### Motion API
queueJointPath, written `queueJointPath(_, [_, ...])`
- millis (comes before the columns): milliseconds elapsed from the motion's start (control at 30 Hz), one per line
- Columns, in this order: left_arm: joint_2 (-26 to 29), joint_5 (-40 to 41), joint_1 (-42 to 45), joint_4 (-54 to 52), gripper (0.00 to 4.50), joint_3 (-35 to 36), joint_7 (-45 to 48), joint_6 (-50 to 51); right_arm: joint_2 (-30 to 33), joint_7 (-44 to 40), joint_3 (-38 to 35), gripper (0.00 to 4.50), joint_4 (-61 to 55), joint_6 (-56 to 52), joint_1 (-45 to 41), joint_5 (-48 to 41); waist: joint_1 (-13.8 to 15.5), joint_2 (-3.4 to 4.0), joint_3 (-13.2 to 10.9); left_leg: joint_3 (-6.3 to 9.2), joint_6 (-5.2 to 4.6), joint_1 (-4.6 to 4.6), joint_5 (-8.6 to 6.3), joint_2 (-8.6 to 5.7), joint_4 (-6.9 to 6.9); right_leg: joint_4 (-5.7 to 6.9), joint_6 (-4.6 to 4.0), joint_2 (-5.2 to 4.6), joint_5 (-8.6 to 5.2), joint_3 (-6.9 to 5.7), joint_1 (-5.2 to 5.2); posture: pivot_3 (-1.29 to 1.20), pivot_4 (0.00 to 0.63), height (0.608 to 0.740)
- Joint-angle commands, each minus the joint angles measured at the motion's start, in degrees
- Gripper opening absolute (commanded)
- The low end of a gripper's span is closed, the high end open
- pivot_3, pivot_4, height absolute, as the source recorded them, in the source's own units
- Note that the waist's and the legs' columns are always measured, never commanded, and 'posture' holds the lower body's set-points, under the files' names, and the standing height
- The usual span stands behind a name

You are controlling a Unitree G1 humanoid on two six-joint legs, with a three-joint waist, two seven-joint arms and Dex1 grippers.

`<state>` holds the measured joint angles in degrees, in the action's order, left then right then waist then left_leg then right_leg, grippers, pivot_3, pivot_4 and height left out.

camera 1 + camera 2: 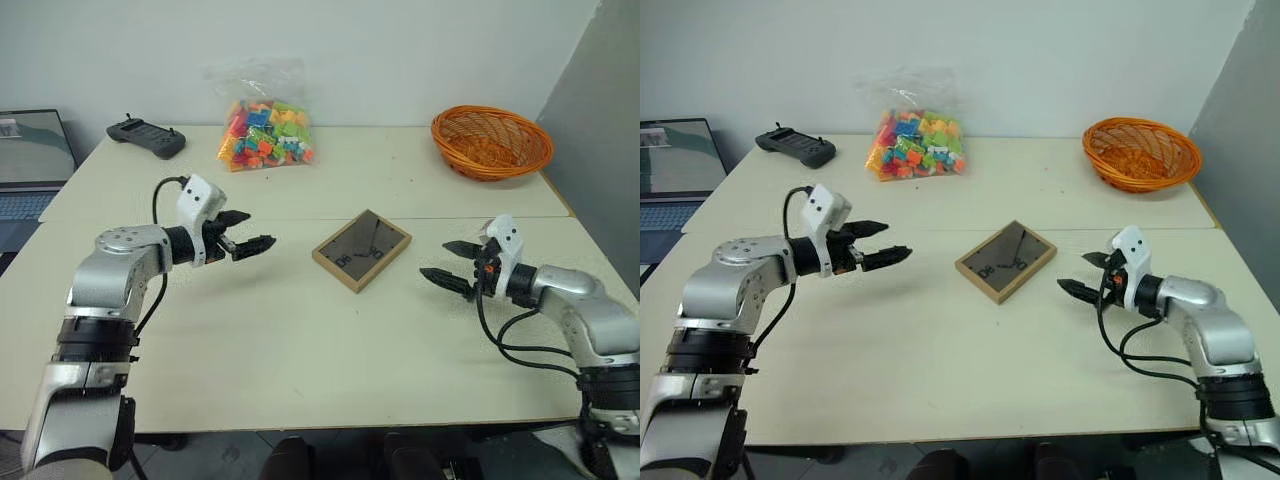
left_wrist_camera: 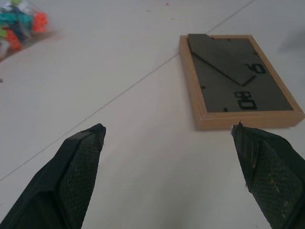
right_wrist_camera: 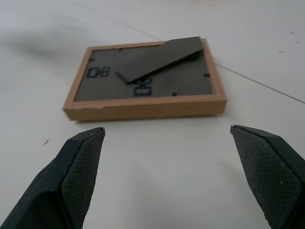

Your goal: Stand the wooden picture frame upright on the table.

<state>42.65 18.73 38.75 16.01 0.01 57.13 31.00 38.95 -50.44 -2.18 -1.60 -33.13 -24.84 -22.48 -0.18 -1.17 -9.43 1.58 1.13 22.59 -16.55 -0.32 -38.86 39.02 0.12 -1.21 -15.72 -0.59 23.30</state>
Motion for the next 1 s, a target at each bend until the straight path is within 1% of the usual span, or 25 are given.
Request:
queueJointPath(33, [0.39, -2.21, 3.79, 3.79, 4.5, -1.6, 3.13, -3.87, 0.69, 0.65, -0.41, 4.49, 1.22, 0.82, -3.2, 1.25, -0.04, 0.0, 0.0, 0.01, 0.0, 0.01, 0.0, 0.0, 0.01, 0.0, 0.0, 0.01, 0.0, 0.0, 0.01, 0.0, 0.15, 0.74])
queueJointPath(167, [-1.79, -3.65, 6.88, 8.32, 4.5, -2.04, 2.92, -6.7, -0.38, 3.76, -1.66, 4.49, 1.95, -1.51, -4.16, 1.1, -0.03, -0.01, 0.0, -0.01, 0.01, 0.1, 0.01, 0.03, -0.03, 0.02, -0.01, 0.0, 0.0, 0.02, 0.09, 0.0, 0.15, 0.74])
queueJointPath(300, [-6.15, -7.49, 10.44, 17.1, 4.5, -2.2, -2.2, -13.51, -1.77, 8.09, -0.71, 4.49, 3.08, -1.24, -4.62, 3.77, 0.03, -0.01, 0.0, -0.03, 0.02, 0.15, 0.01, 0.02, -0.06, 0.01, 0.0, -0.05, 0.0, 0.02, 0.11, 0.0, 0.15, 0.74])
queueJointPath(367, [-9.94, -9.21, 12.04, 21.58, 4.13, -2.41, -6.14, -17.35, -3.9, 11.06, 0.96, 4.5, 3.75, -0.52, -5.44, 6.01, 0.09, -0.02, 0.01, -0.05, 0.02, 0.17, 0.01, 0.0, -0.08, 0.02, 0.0, -0.08, 0.0, 0.03, 0.12, 0.0, 0.15, 0.74])
queueJointPath(433, [-13.38, -11.16, 13.91, 26.71, 3.79, -2.44, -10.45, -21.42, -6.74, 14.24, 2.12, 4.13, 5.12, -0.3, -6.94, 7.86, 0.1, -0.03, 0.01, -0.04, 0.02, 0.17, 0.01, -0.01, -0.09, 0.03, 0.0, -0.09, 0.01, 0.02, 0.12, 0.0, 0.15, 0.74])
queueJointPath(467, [-14.87, -12.02, 14.87, 29.05, 3.52, -2.39, -12.37, -22.91, -7.98, 15.39, 2.83, 3.97, 5.81, -0.08, -7.58, 8.75, 0.07, -0.03, 0.01, -0.05, 0.02, 0.17, 0.01, -0.01, -0.1, 0.04, 0.0, -0.09, 0.01, 0.02, 0.13, 0.0, 0.15, 0.74])
queueJointPath(533, [-17.32, -13.75, 16.07, 32.65, 3.1, -2.93, -14.44, -25.7, -10.03, 17.45, 4.73, 3.47, 7.2, 0.94, -8.54, 11.23, 0.03, -0.03, 0.01, -0.06, 0.02, 0.25, 0.01, -0.01, -0.11, 0.08, 0.0, -0.08, 0.01, 0.03, 0.23, 0.0, 0.15, 0.74])
queueJointPath(567, [-18.29, -14.39, 16.43, 34.03, 2.8, -3.07, -15.27, -26.7, -10.85, 18.48, 5.36, 3.15, 7.73, 1.28, -8.84, 12.22, 0.02, -0.03, 0.01, -0.07, 0.04, 0.31, 0.03, -0.01, -0.1, 0.08, 0.0, -0.09, 0.01, 0.04, 0.3, 0.0, 0.15, 0.74])
queueJointPath(633, [-19.93, -15.61, 17.0, 36.43, 2.38, -3.31, -17.29, -28.3, -12.52, 20.35, 6.04, 2.68, 9.02, 1.45, -9.45, 13.49, -0.01, -0.03, 0.01, -0.11, 0.06, 0.32, 0.04, 0.0, -0.09, 0.06, 0.0, -0.09, 0.01, 0.08, 0.33, 0.0, 0.15, 0.74])
queueJointPath(667, [-20.49, -16.24, 17.14, 37.32, 2.28, -3.56, -17.76, -29.09, -13.04, 21.01, 6.51, 2.54, 9.77, 1.94, -9.71, 14.43, -0.01, -0.03, 0.01, -0.13, 0.07, 0.32, 0.04, 0.0, -0.09, 0.05, 0.0, -0.09, 0.01, 0.09, 0.33, 0.0, 0.15, 0.74])
queueJointPath(700, [-21.26, -17.25, 17.14, 38.16, 1.93, -4.16, -18.87, -29.92, -13.85, 21.94, 7.11, 2.19, 11.01, 2.51, -9.99, 15.52, -0.06, -0.03, 0.01, -0.15, 0.1, 0.32, 0.06, -0.01, -0.09, 0.05, 0.0, -0.09, 0.01, 0.11, 0.34, 0.0, 0.15, 0.74])
queueJointPath(733, [-21.9, -17.97, 16.91, 38.58, 1.77, -4.65, -19.25, -30.53, -14.73, 22.75, 7.63, 1.99, 12.29, 3.01, -10.28, 16.4, -0.07, -0.03, 0.01, -0.15, 0.11, 0.31, 0.06, -0.01, -0.09, 0.05, 0.0, -0.09, 0.01, 0.12, 0.34, 0.0, 0.15, 0.74])
queueJointPath(800, [-22.87, -18.71, 16.54, 39.04, 1.23, -5.06, -19.49, -31.03, -16.17, 24.25, 8.31, 1.4, 14.83, 4.34, -11.02, 18.13, -0.11, -0.03, 0.01, -0.15, 0.1, 0.31, 0.06, -0.01, -0.09, 0.07, 0.0, -0.09, 0.01, 0.11, 0.34, 0.0, 0.15, 0.74])
queueJointPath(833, [-23.19, -18.77, 16.28, 38.83, 0.94, -5.13, -19.0, -30.91, -16.96, 24.84, 8.18, 1.08, 15.97, 4.7, -11.51, 18.44, -0.12, -0.03, 0.01, -0.14, 0.09, 0.32, 0.06, -0.01, -0.09, 0.08, 0.0, -0.09, 0.01, 0.1, 0.36, 0.0, 0.15, 0.74])
queueJointPath(867, [-23.47, -18.67, 15.86, 38.23, 0.8, -5.23, -18.12, -30.45, -17.76, 25.22, 8.26, 0.89, 17.19, 5.24, -12.2, 18.73, -0.16, -0.03, 0.01, -0.14, 0.1, 0.31, 0.06, -0.01, -0.09, 0.09, 0.0, -0.09, 0.01, 0.1, 0.36, 0.0, 0.15, 0.74])
queueJointPath(933, [-23.68, -18.99, 14.78, 36.76, 0.23, -6.05, -16.13, -29.34, -19.6, 25.64, 8.55, 0.28, 19.87, 6.48, -13.83, 19.13, -0.33, -0.02, 0.01, -0.15, 0.14, 0.3, 0.08, -0.01, -0.09, 0.12, 0.0, -0.08, 0.01, 0.12, 0.37, 0.0, 0.15, 0.74])
queueJointPath(967, [-23.6, -19.23, 14.19, 35.96, 0.07, -6.47, -15.25, -28.92, -20.51, 25.67, 8.79, 0.08, 20.93, 7.03, -14.54, 19.3, -0.46, -0.02, 0.01, -0.15, 0.19, 0.3, 0.11, -0.01, -0.08, 0.11, 0.0, -0.08, 0.01, 0.11, 0.37, 0.0, 0.15, 0.74])
queueJointPath(1000, [-23.54, -19.27, 13.63, 35.05, 0.03, -6.66, -14.77, -28.26, -21.35, 25.55, 9.0, 0.03, 21.82, 7.48, -15.16, 19.4, -0.56, -0.02, 0.02, -0.14, 0.26, 0.3, 0.15, -0.01, -0.08, 0.11, 0.0, -0.08, 0.01, 0.11, 0.37, 0.0, 0.15, 0.74])
